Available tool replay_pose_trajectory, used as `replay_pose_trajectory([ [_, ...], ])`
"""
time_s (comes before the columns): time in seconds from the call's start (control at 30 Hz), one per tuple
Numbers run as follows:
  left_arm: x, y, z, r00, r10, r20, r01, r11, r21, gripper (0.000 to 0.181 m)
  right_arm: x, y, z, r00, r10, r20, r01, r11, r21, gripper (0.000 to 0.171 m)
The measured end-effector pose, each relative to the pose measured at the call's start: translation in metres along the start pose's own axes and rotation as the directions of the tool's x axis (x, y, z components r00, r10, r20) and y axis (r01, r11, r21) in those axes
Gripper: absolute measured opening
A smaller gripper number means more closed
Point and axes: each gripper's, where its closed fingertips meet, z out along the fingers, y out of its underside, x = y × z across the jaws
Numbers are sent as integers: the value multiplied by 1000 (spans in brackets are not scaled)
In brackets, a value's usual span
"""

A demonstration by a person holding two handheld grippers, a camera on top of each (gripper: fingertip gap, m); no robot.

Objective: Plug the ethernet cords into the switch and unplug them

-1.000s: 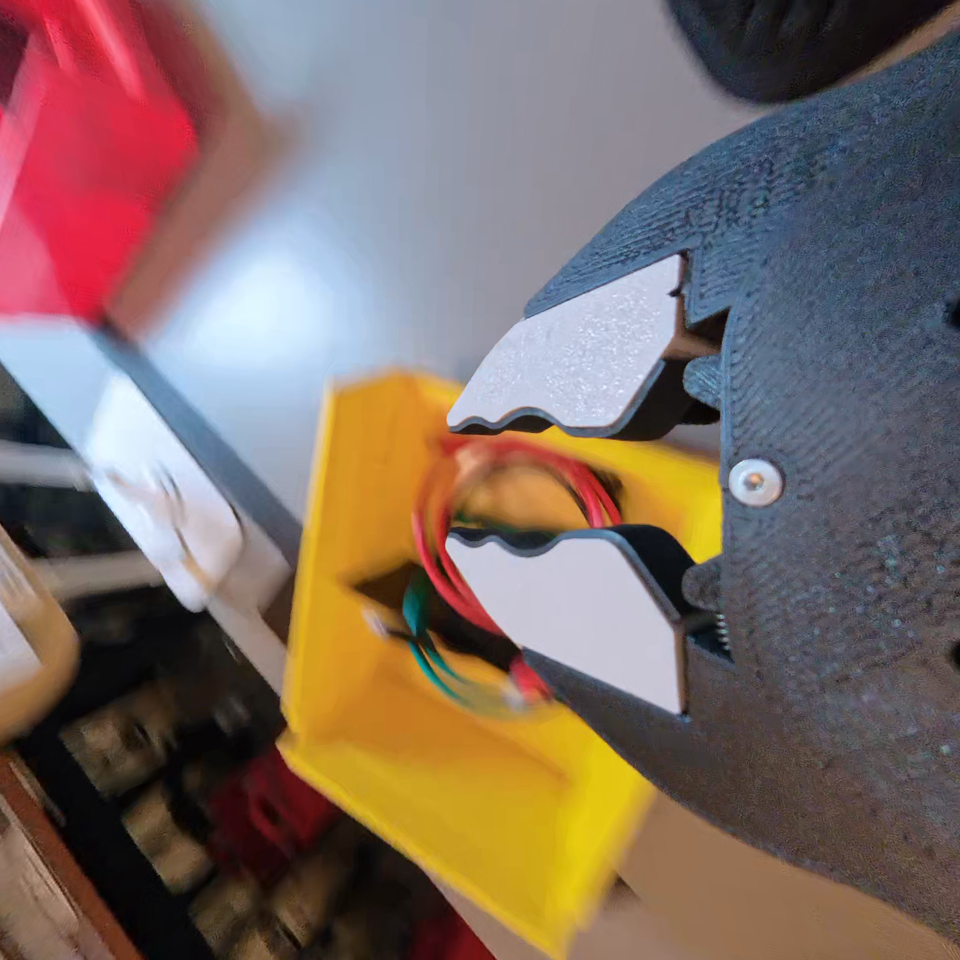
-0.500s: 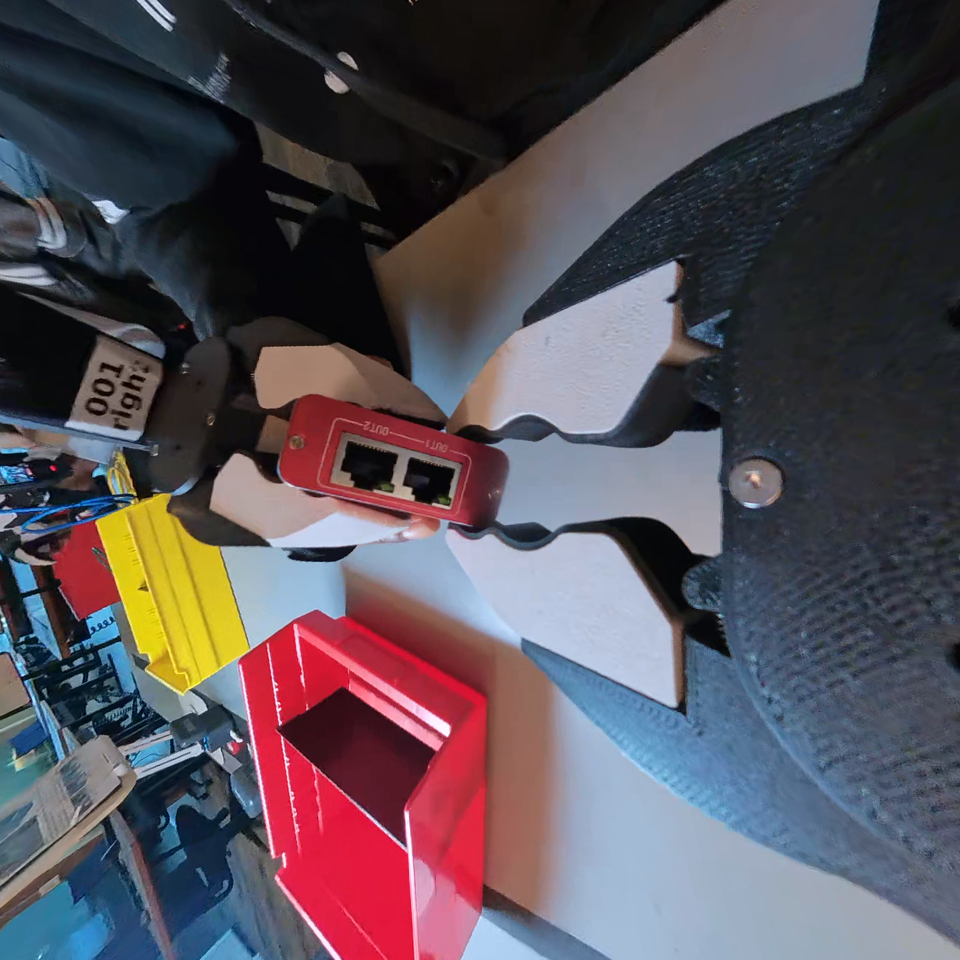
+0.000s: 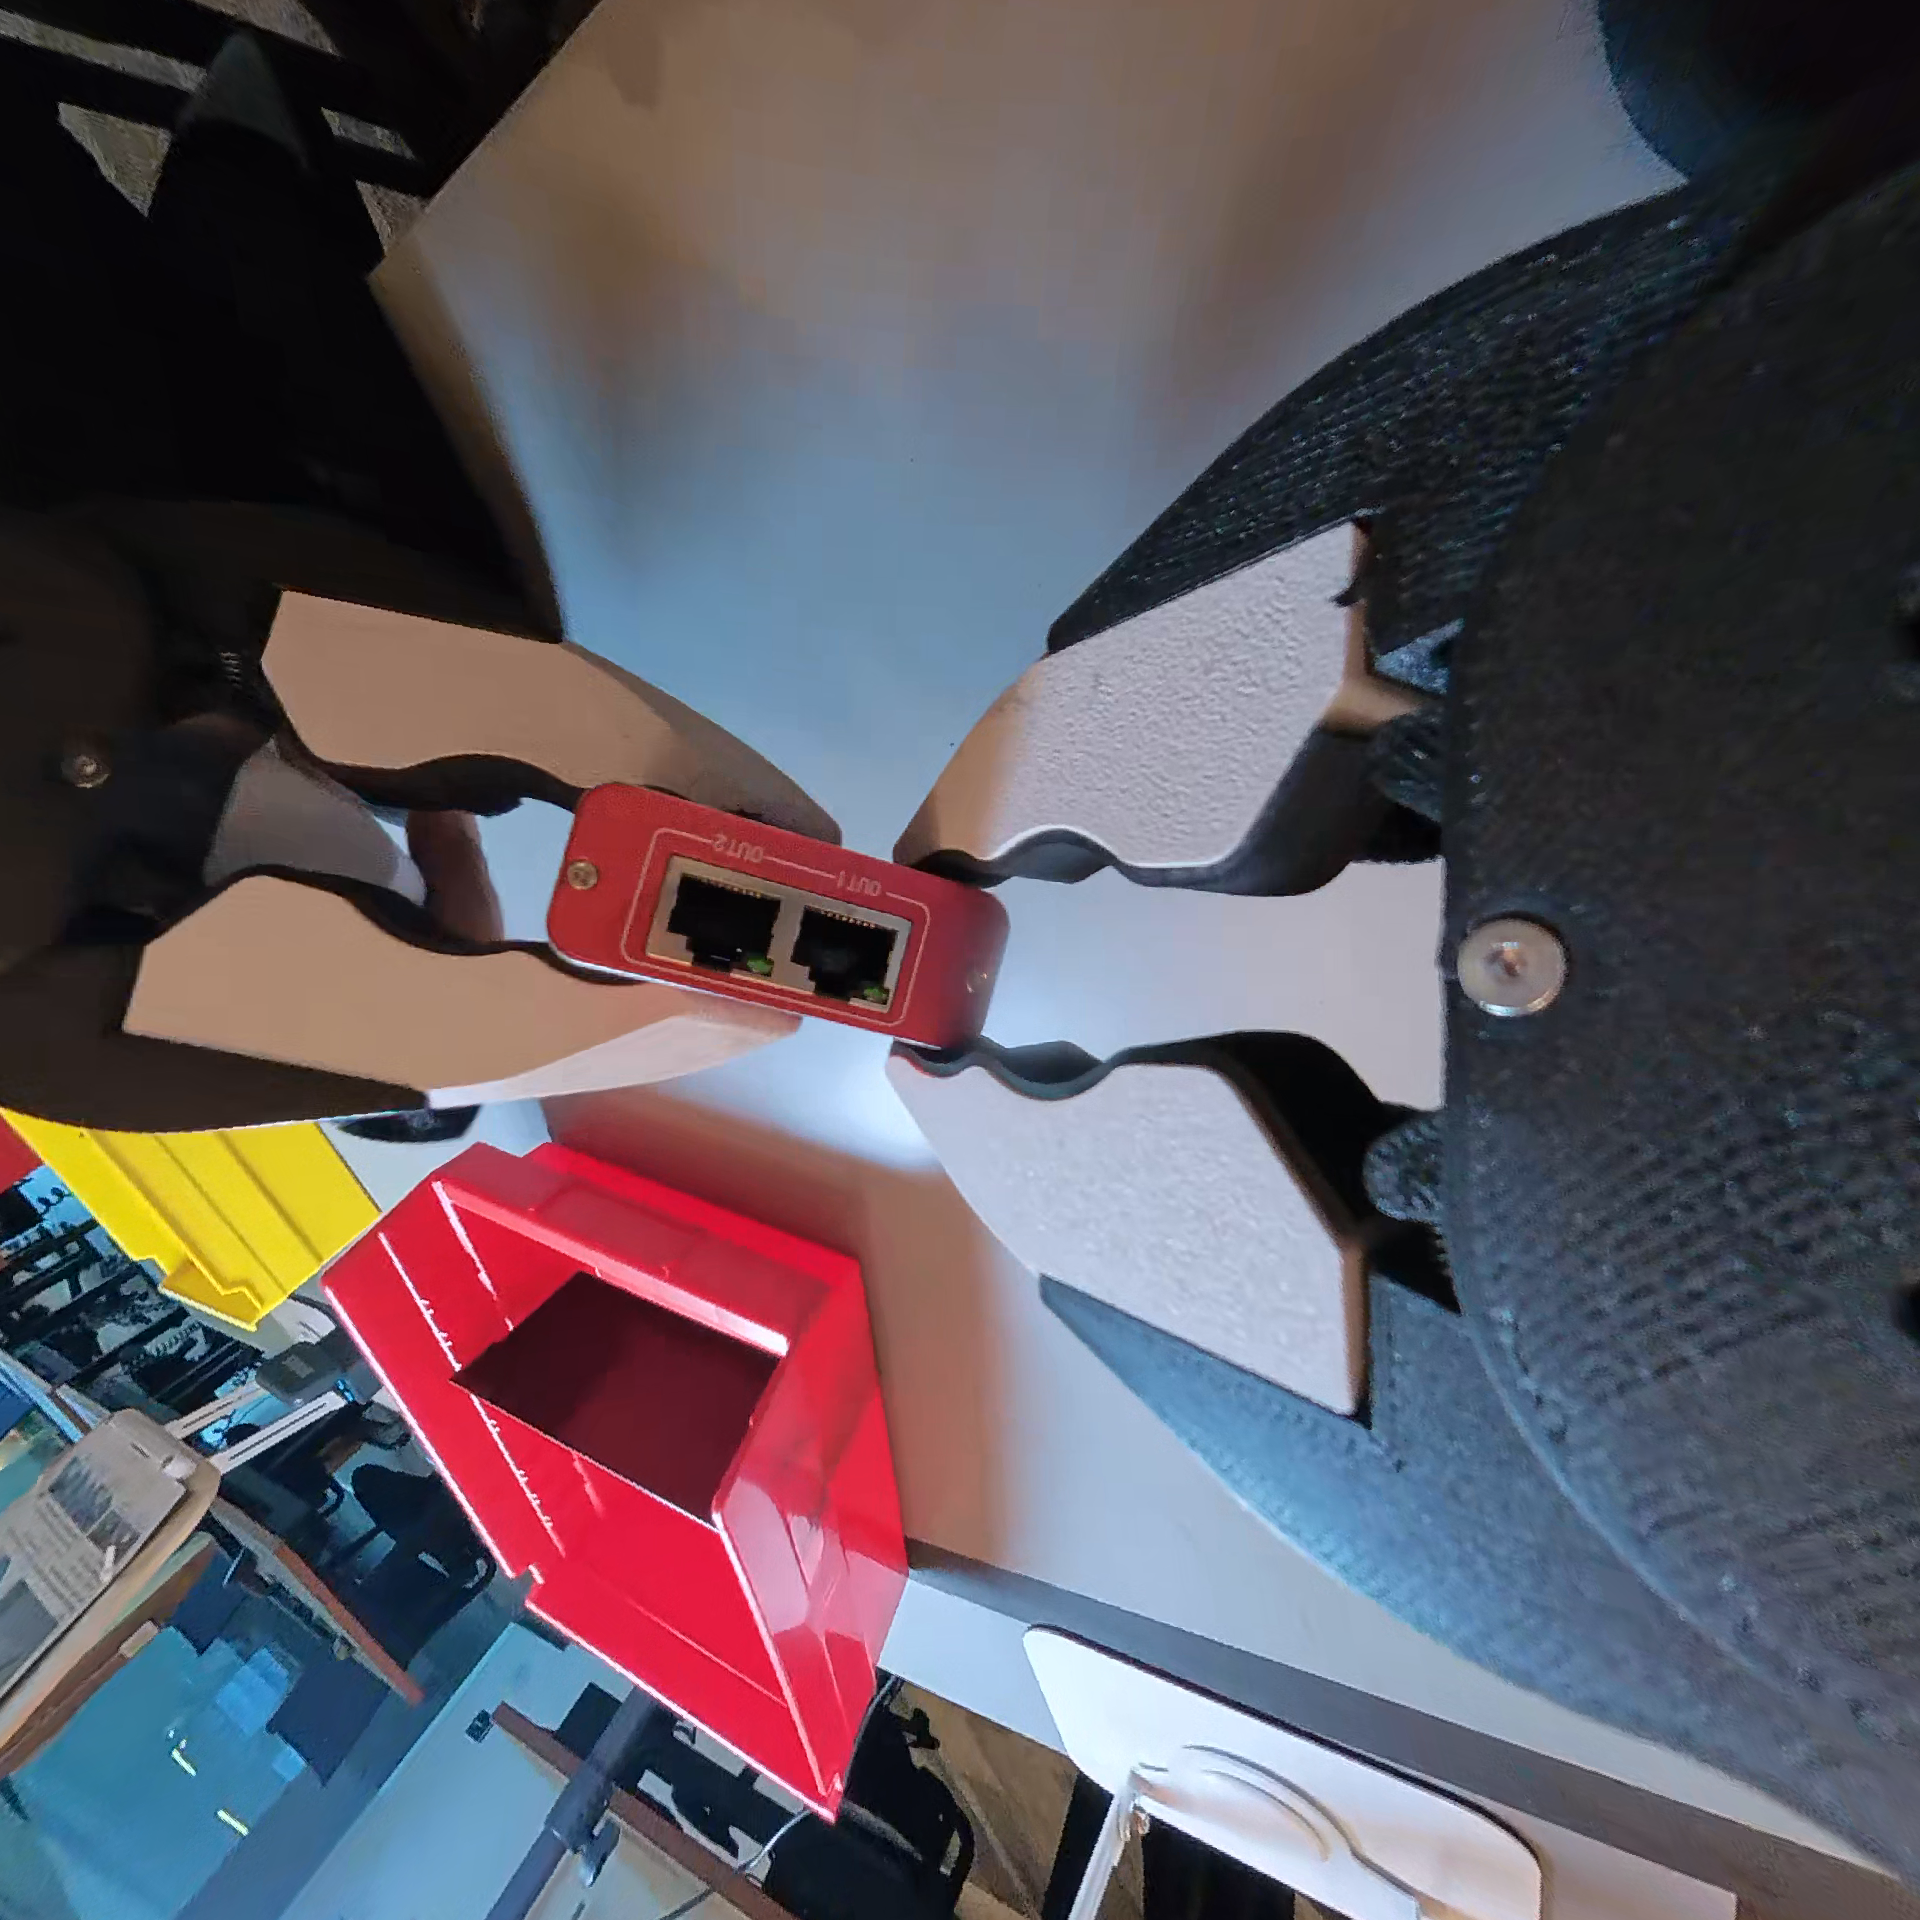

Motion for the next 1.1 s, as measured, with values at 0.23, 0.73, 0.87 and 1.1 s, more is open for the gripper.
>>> replay_pose_trajectory([
  [0.23,-4,-2,-4,993,-121,-7,122,992,14,30,10,-1,-4,994,-68,-91,66,998,-24,27],
  [0.73,-153,83,-198,690,-289,664,507,848,-158,47,70,23,-43,935,214,-284,-185,974,128,27],
  [0.87,-166,135,-221,746,-162,646,544,708,-451,45,70,25,-41,929,239,-282,-207,969,137,27],
  [1.1,-174,218,-228,891,9,455,422,355,-834,45,62,32,-33,935,231,-268,-211,972,101,27],
])
